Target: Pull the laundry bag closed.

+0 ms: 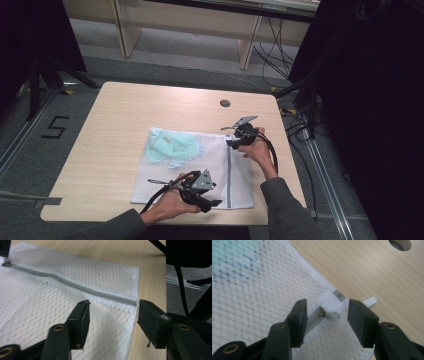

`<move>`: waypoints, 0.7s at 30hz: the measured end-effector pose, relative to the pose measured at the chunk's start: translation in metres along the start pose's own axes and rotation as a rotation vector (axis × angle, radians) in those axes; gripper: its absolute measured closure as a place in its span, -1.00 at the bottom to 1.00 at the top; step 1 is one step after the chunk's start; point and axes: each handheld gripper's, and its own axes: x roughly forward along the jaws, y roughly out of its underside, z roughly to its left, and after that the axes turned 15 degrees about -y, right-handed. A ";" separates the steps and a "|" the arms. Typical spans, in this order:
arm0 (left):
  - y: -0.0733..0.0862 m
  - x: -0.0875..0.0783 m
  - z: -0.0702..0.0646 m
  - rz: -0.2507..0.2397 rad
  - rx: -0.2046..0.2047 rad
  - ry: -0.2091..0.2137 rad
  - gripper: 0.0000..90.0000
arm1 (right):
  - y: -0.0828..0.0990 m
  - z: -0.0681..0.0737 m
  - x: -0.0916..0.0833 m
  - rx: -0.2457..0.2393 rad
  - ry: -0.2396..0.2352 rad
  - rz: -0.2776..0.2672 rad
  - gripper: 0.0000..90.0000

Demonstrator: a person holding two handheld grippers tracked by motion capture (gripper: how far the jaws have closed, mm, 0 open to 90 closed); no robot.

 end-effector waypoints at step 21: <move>0.020 -0.053 0.053 -0.002 -0.117 -0.145 -0.32 | 0.006 0.038 -0.023 -0.020 -0.025 -0.061 -0.01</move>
